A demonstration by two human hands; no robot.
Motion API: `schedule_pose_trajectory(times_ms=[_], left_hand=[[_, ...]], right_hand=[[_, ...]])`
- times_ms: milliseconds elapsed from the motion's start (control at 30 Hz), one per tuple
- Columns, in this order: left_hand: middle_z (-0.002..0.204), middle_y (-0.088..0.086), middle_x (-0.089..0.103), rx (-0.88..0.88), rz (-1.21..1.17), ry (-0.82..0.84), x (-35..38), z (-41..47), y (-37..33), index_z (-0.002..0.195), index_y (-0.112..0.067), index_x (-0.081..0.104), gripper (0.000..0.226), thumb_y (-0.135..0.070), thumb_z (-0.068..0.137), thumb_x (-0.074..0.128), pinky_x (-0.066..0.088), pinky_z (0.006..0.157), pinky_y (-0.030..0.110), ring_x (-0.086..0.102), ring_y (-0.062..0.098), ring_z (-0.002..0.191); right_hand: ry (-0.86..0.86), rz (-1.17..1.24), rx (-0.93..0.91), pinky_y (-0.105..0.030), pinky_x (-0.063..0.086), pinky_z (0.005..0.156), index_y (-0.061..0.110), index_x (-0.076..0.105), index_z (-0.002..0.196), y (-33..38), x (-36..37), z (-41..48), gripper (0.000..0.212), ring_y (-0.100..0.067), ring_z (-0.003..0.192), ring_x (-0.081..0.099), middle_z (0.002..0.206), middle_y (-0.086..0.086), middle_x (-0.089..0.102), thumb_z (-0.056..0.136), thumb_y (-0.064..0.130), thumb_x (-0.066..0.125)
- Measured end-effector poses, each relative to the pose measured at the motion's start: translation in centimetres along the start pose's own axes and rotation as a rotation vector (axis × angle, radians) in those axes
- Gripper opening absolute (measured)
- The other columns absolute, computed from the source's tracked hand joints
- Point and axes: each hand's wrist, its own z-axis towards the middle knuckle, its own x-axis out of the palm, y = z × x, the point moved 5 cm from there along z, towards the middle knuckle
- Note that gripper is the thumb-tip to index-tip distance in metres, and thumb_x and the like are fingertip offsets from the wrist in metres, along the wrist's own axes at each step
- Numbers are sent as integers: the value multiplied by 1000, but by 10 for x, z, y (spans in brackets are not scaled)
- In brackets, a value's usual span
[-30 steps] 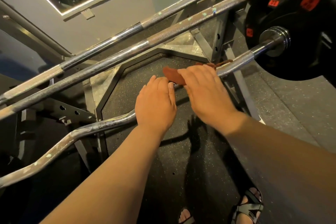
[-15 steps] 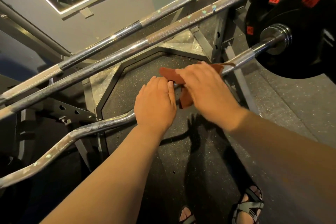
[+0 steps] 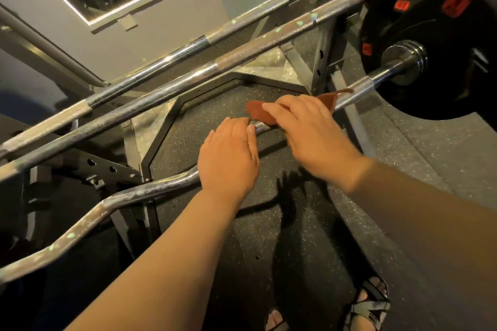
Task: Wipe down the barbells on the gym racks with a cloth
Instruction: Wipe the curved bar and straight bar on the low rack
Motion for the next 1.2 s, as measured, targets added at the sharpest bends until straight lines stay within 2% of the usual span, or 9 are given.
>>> schedule_pose_trajectory(times_ms=[200, 300, 400, 500, 600, 767, 900, 1000, 1200], left_hand=[[100, -3, 61, -8, 5, -14, 0, 1, -2, 112, -23, 60, 35, -36, 109, 27, 46, 80, 39, 60, 24, 95], [117, 4, 64, -46, 3, 41, 1, 1, -4, 119, -18, 61, 40, -34, 109, 26, 42, 106, 46, 54, 30, 126], [133, 6, 61, -11, 58, 16, 0, 5, -17, 126, -15, 60, 42, -31, 109, 26, 23, 123, 46, 38, 26, 145], [108, 3, 66, 62, -42, 27, 1, 16, -44, 113, -19, 63, 36, -29, 108, 29, 44, 100, 42, 60, 24, 109], [93, 3, 68, 72, -50, -4, 5, 24, -50, 109, -17, 66, 36, -30, 107, 32, 43, 79, 39, 61, 24, 85], [102, 5, 71, 105, -27, -57, 11, 19, -48, 118, -12, 67, 42, -31, 107, 31, 46, 81, 40, 64, 27, 88], [108, 5, 71, 102, -9, -76, 10, 17, -50, 119, -11, 67, 41, -31, 107, 33, 47, 88, 41, 64, 26, 94], [105, 5, 71, 97, 3, -91, 9, 16, -51, 117, -13, 67, 38, -30, 107, 34, 48, 86, 40, 63, 25, 91], [102, 3, 70, 95, 18, -113, 12, 18, -52, 116, -14, 67, 39, -31, 107, 33, 47, 83, 39, 61, 23, 87]], right_hand=[[-125, 41, 361, -48, 22, 124, 21, 43, 147, -41, -27, -6, 52, -24, 142, 34, 143, -2, 46, 97, 13, 52], [-134, 109, 307, -41, -3, 126, 15, 41, 151, 1, -7, -4, 57, -23, 146, 22, 149, -5, 43, 95, 7, 47], [-79, 149, 164, -37, -3, 123, 14, 37, 154, 15, 1, -5, 67, -22, 145, 16, 153, -7, 38, 91, -1, 56], [-12, 32, 44, -41, 25, 118, 18, 43, 148, -23, -11, -7, 65, -26, 138, 35, 145, -6, 44, 89, 4, 67], [-73, -26, 261, -45, 28, 120, 21, 43, 146, -73, -34, -10, 66, -26, 140, 34, 147, -3, 42, 88, 14, 74], [-183, 140, 385, -44, 7, 127, 18, 48, 144, -48, -28, -11, 55, -23, 147, 24, 147, -2, 42, 93, -1, 47], [-72, 212, 149, -51, 21, 125, 15, 44, 149, -31, -15, -19, 62, -21, 143, 22, 149, -3, 40, 91, -5, 53], [11, 86, 30, -42, 28, 116, 19, 45, 146, -69, -31, -18, 55, -22, 137, 34, 145, -1, 42, 93, 7, 57], [-95, 60, 284, -51, 33, 118, 16, 49, 141, -129, -64, -11, 50, -25, 139, 32, 144, -2, 41, 94, 3, 61]])
